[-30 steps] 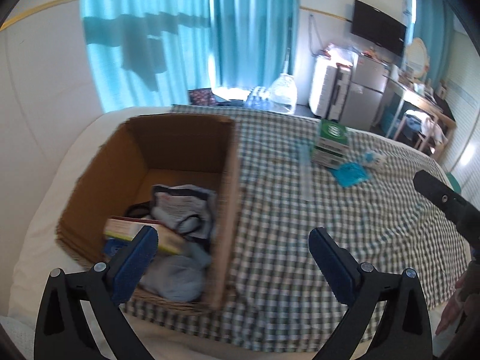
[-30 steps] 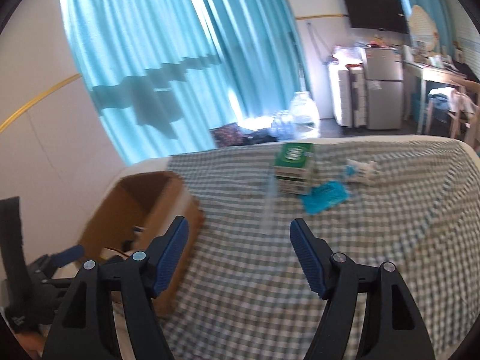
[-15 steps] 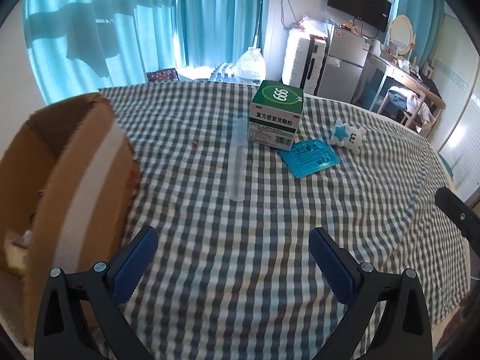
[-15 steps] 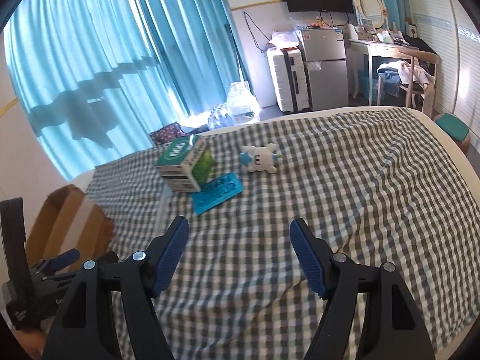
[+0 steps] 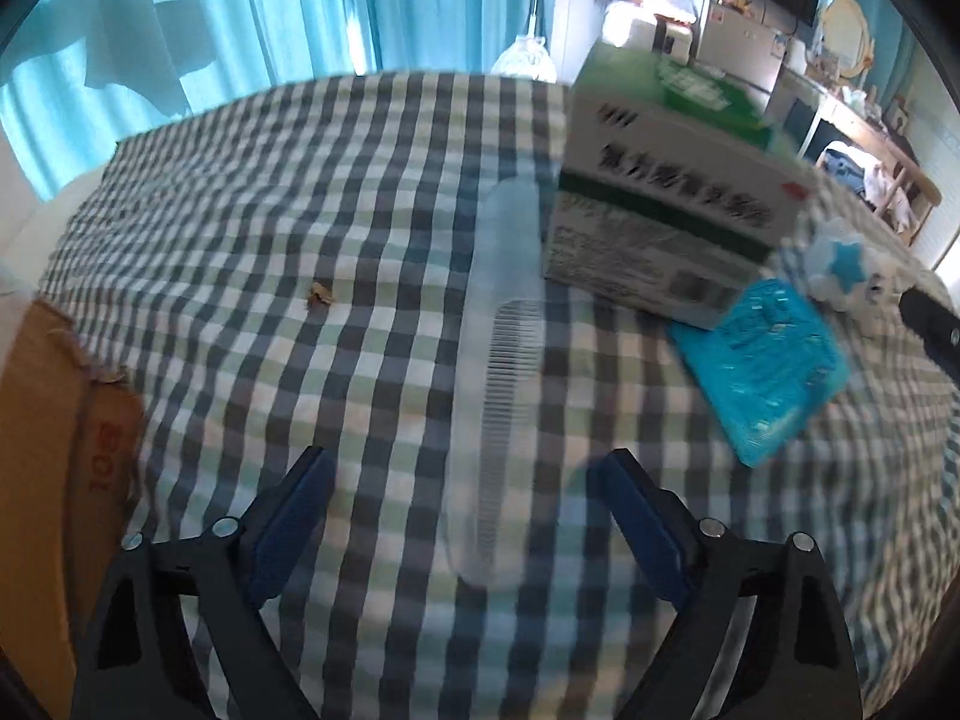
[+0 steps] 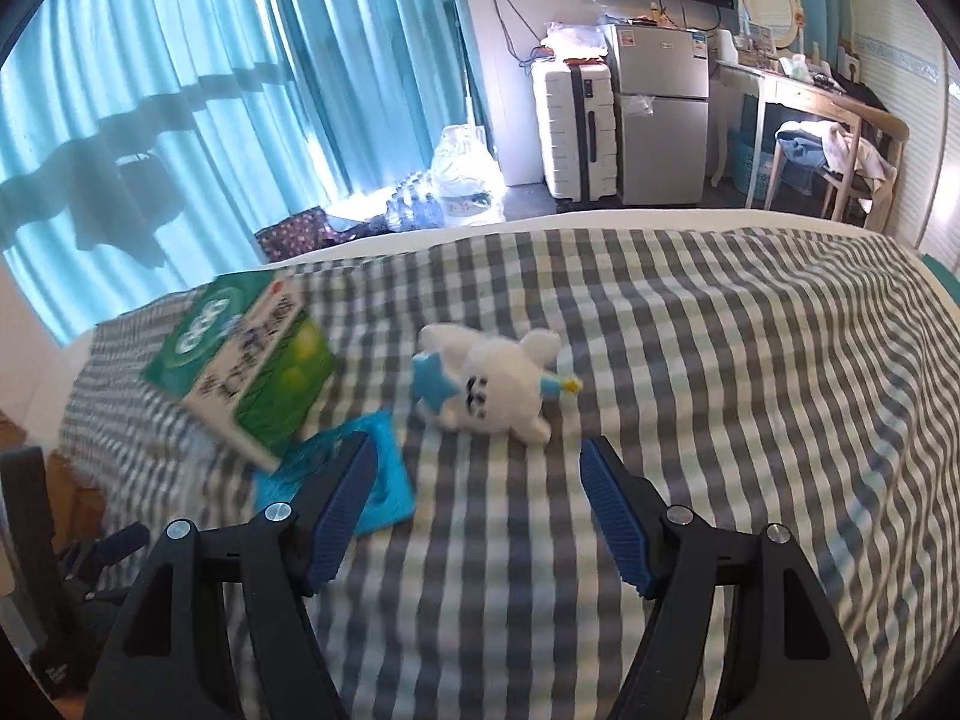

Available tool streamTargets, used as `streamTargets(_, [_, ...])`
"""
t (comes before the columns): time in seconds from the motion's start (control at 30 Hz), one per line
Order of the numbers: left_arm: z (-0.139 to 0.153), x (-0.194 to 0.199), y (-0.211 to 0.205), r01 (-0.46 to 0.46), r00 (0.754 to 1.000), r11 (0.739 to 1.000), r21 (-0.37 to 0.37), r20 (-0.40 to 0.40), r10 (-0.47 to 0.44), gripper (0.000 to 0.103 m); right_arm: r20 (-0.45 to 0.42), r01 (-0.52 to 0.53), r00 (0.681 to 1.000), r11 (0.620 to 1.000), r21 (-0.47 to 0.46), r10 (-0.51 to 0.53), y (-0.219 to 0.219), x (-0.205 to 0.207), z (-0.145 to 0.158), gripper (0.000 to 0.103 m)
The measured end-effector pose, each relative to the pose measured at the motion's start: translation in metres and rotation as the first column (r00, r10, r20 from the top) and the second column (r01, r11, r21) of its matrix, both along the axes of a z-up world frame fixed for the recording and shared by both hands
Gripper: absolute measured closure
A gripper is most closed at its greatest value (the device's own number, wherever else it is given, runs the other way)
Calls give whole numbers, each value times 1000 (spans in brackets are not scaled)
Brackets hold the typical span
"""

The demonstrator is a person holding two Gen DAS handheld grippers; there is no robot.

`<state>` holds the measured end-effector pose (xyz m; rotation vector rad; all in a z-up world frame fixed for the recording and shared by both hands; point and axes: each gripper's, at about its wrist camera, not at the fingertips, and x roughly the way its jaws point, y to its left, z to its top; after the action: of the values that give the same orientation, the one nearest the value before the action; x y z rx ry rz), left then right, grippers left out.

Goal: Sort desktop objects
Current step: 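Grasp the white plush toy with the right tool while the left tool grasps the white comb, then carry the plush toy and comb with both tools over the cardboard box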

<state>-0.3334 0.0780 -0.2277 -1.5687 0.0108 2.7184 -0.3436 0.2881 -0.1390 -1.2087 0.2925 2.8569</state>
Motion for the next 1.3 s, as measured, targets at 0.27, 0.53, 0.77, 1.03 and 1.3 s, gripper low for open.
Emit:
streamTargets(0.27, [-1,-21,11,41,997,999,16,-63,-40,39,42,-4,999,999,-41,6,4,-51,-18,30])
streamTargets(0.53, [3,-9,10,74,996,994,82,-50,-70,77,96,-82,992,995,56,77,-28,-75,-24,48])
streamTargets(0.77, [14,20,-15,61,998,988,144,-19,-59,77,47,-70,997,993,98,65,-30,-25,-9,56])
streamTargets(1.03, [48,69,-36,54,998,985,165,-30,-49,77,21,-52,998,999,6,52,-25,76,21,56])
streamTargets(1.3, [110,122,-39,88,990,980,177,-121,-67,77,-24,-128,992,991,-35,128,-64,155,72,56])
